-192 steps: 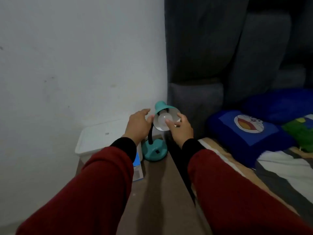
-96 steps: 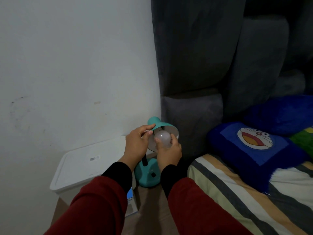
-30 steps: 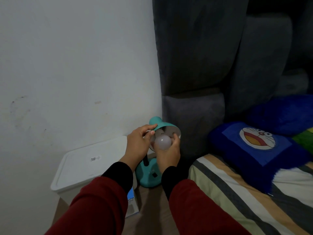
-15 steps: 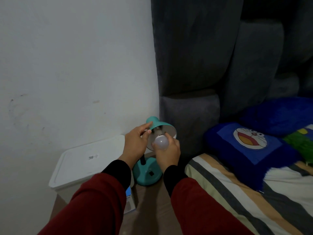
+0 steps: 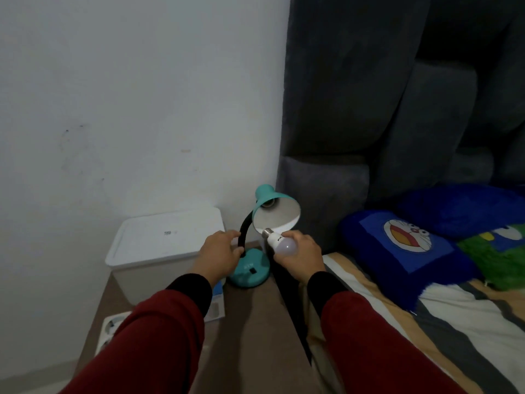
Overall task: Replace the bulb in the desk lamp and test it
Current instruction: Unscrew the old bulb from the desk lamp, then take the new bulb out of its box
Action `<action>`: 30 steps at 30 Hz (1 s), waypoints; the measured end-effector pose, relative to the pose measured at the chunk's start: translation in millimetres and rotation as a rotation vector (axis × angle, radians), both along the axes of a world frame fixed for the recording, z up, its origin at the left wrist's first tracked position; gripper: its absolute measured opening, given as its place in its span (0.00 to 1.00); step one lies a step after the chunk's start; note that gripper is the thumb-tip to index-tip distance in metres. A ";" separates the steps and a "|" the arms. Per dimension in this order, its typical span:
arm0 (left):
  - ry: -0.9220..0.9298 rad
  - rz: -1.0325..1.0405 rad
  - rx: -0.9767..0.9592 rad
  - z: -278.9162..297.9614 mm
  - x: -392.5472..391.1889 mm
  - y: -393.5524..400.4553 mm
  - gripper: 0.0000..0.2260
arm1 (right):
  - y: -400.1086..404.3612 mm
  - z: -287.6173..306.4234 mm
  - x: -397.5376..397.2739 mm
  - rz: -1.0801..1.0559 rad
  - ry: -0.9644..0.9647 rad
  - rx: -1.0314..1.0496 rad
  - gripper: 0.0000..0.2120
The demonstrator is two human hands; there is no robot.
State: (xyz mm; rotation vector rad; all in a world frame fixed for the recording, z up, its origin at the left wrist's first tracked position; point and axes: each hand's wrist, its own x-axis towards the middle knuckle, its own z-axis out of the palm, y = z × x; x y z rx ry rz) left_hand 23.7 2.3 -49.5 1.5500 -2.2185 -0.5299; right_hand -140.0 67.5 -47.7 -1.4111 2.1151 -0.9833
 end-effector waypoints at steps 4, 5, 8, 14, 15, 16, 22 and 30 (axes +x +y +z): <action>-0.107 0.017 0.046 -24.5 25.4 11.0 0.19 | 5.0 -4.0 6.3 0.082 0.100 0.075 0.24; -0.118 0.040 0.068 -31.9 31.4 12.0 0.20 | 5.1 -5.9 8.8 0.106 0.124 0.092 0.24; -0.130 0.094 0.123 -53.6 47.6 13.5 0.21 | 3.7 -14.8 17.0 0.203 0.189 0.152 0.23; -0.118 0.116 0.117 -86.7 69.8 16.8 0.21 | -8.1 -46.9 37.7 0.337 0.218 0.272 0.23; -0.093 0.115 0.104 -90.7 71.9 16.7 0.21 | -10.3 -54.1 41.4 0.342 0.215 0.286 0.23; -0.062 0.115 0.091 -94.0 74.0 16.5 0.20 | -12.5 -61.7 44.9 0.340 0.212 0.298 0.22; 0.091 0.116 0.052 -107.1 79.2 13.6 0.18 | -22.4 -105.3 62.0 0.332 0.204 0.329 0.21; 0.183 0.122 0.030 -120.6 82.1 12.5 0.16 | -26.1 -129.6 70.0 0.224 0.100 0.315 0.16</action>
